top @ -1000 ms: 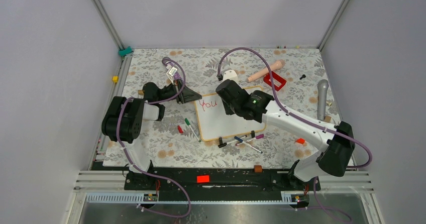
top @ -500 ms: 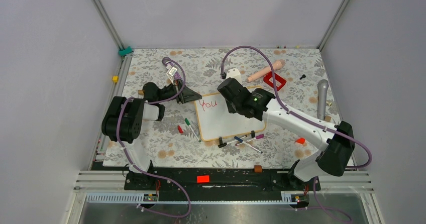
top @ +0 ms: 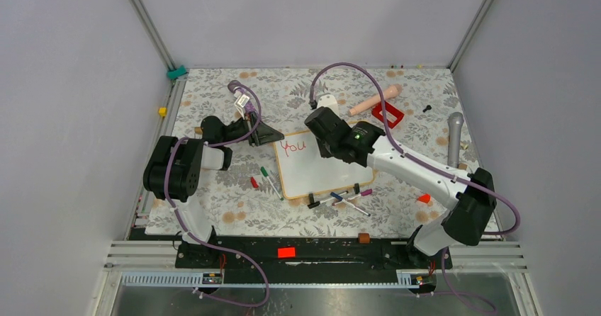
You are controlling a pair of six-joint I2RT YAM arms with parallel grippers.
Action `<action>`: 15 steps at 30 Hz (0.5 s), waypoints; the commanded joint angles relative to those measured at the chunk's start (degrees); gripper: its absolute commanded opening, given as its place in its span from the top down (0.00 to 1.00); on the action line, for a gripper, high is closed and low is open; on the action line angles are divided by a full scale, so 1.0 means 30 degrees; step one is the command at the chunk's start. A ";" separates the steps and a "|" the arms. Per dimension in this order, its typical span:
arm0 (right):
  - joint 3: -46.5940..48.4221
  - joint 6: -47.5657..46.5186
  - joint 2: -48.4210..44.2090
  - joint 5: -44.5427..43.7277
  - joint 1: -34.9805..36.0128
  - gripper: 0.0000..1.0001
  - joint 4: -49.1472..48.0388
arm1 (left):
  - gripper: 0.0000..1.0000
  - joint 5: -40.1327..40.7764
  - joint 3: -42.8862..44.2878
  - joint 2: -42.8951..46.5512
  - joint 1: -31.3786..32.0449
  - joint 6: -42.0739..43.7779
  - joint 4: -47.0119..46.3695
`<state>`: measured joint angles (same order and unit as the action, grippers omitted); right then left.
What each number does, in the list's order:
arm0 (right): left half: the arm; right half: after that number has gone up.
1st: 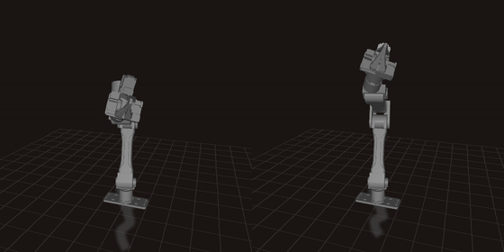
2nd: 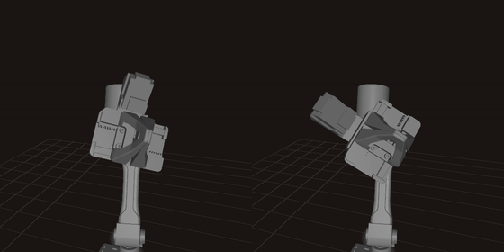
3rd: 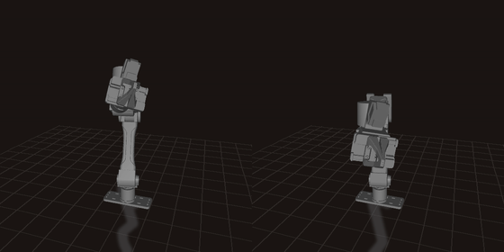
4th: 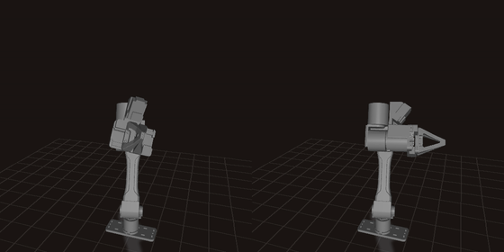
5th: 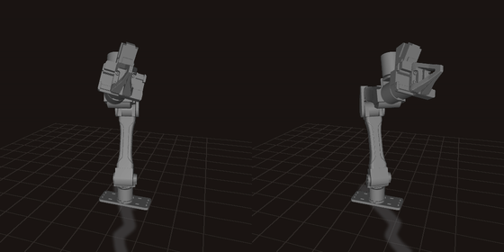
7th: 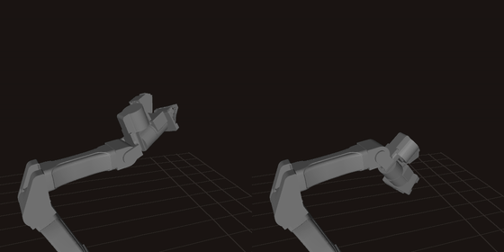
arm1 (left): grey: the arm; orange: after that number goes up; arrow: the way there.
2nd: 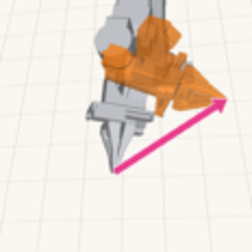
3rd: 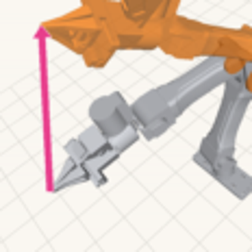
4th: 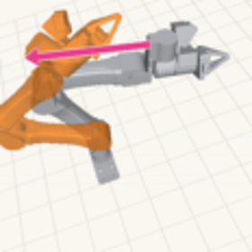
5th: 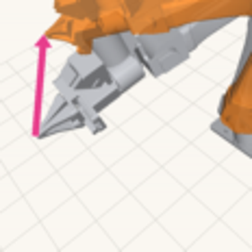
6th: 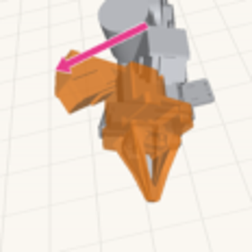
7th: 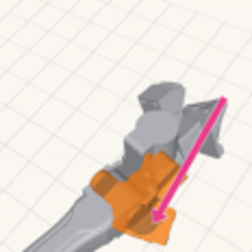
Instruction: Write a sentence on the whiteboard
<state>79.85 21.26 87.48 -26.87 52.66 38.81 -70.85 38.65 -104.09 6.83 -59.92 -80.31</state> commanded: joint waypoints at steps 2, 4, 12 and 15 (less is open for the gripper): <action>0.0836 -0.0036 0.0521 0.0756 -0.0321 1.00 -0.0199 | 0.98 -0.0656 0.0121 0.0186 -0.0030 0.0315 -0.1354; 0.0646 -0.0002 0.0434 0.1034 -0.0326 1.00 -0.0331 | 0.98 -0.0649 0.0123 0.0175 -0.0021 0.0308 -0.1354; -0.0747 0.0727 -0.0431 0.1740 -0.0328 1.00 -0.0575 | 0.98 -0.0591 0.0152 0.0157 -0.0047 0.0308 -0.1346; -0.1313 0.0950 -0.0713 0.1729 -0.0328 1.00 -0.0591 | 0.98 -0.0627 0.0169 0.0157 -0.0049 0.0297 -0.1354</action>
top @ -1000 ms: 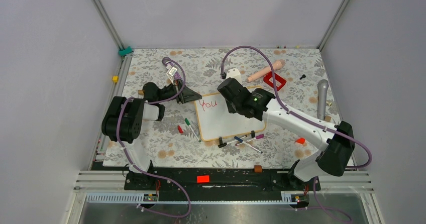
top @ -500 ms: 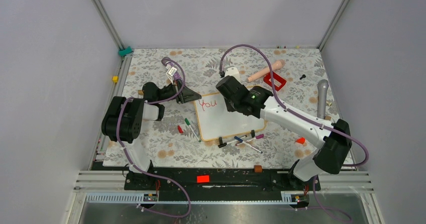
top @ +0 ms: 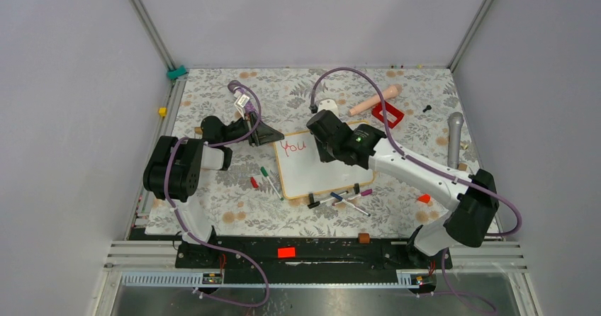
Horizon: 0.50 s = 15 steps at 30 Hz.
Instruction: Write a sentence on the whiteboard
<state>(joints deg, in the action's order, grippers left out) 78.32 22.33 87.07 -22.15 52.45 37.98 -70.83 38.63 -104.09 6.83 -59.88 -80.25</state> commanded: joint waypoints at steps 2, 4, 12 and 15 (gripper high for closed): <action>-0.1037 0.0660 -0.0733 -0.0025 -0.0266 1.00 -0.0299 | 0.98 -0.0627 0.0160 0.0131 -0.0022 0.0301 -0.1372; -0.0969 0.0723 -0.0735 -0.0486 -0.0258 1.00 -0.0006 | 0.98 -0.0624 0.0175 0.0143 -0.0025 0.0284 -0.1376; -0.0043 0.0575 -0.0354 -0.1896 -0.0421 1.00 0.0804 | 0.98 -0.0623 0.0248 0.0129 -0.0022 0.0297 -0.1372; 0.0280 0.0439 -0.0434 -0.1951 -0.0561 1.00 0.0824 | 0.98 -0.0620 0.0233 0.0156 -0.0042 0.0304 -0.1376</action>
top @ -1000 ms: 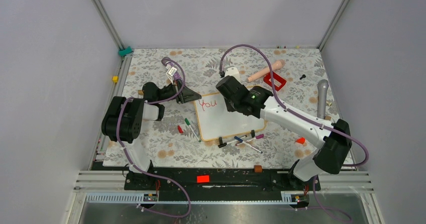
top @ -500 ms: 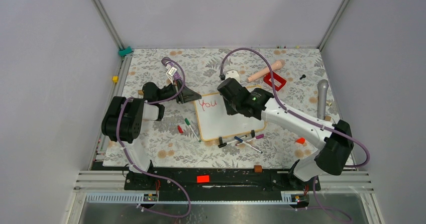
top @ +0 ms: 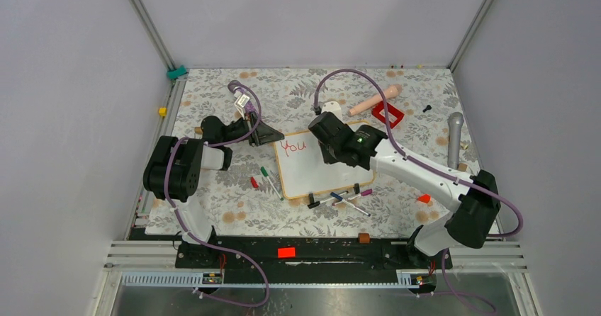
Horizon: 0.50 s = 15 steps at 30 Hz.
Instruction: Write a sentence on the whiteboard
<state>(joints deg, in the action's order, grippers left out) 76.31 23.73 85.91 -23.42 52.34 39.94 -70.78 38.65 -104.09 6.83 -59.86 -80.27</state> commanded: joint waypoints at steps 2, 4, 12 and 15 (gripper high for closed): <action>0.1204 -0.0120 -0.0161 -0.1280 -0.0598 1.00 0.0149 | 0.98 -0.0642 0.0219 0.0183 -0.0021 0.0279 -0.1368; 0.1383 -0.0246 -0.0411 -0.1020 -0.0625 1.00 0.0139 | 0.98 -0.0634 0.0186 0.0187 -0.0032 0.0278 -0.1368; 0.0463 -0.0322 -0.1654 -0.0613 -0.1039 1.00 -0.0805 | 0.98 -0.0652 0.0291 0.0152 -0.0021 0.0221 -0.1368; 0.0601 -0.0277 -0.1430 -0.0704 -0.1360 1.00 -0.0393 | 0.98 -0.0683 0.0275 0.0178 -0.0021 0.0220 -0.1383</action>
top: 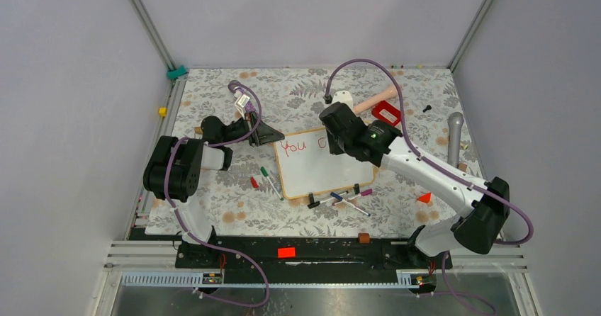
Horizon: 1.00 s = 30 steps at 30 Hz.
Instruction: Write a sentence on the whiteboard
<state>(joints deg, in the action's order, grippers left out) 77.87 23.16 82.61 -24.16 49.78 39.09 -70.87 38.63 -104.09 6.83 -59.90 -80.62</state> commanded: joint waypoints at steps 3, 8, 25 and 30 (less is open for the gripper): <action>0.0166 -0.0086 -0.0278 -0.0440 -0.0729 1.00 -0.0008 | 0.98 -0.0651 0.0221 0.0228 0.0004 0.0213 -0.1250; 0.0198 -0.0117 -0.0195 -0.0231 -0.0970 1.00 0.0039 | 0.98 -0.0643 0.0244 0.0162 0.0001 0.0218 -0.1256; -0.0181 0.0128 0.0029 0.0391 -0.1066 1.00 0.0179 | 0.98 -0.0640 0.0306 0.0135 0.0001 0.0220 -0.1256; -0.0055 0.0189 0.0292 0.0134 -0.1080 1.00 0.0537 | 0.98 -0.0636 0.0286 0.0099 0.0000 0.0220 -0.1245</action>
<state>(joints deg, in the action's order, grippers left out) 77.32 23.22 82.78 -22.94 47.07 40.03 -70.87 38.63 -104.09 6.83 -59.94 -80.64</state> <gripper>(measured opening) 0.168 0.065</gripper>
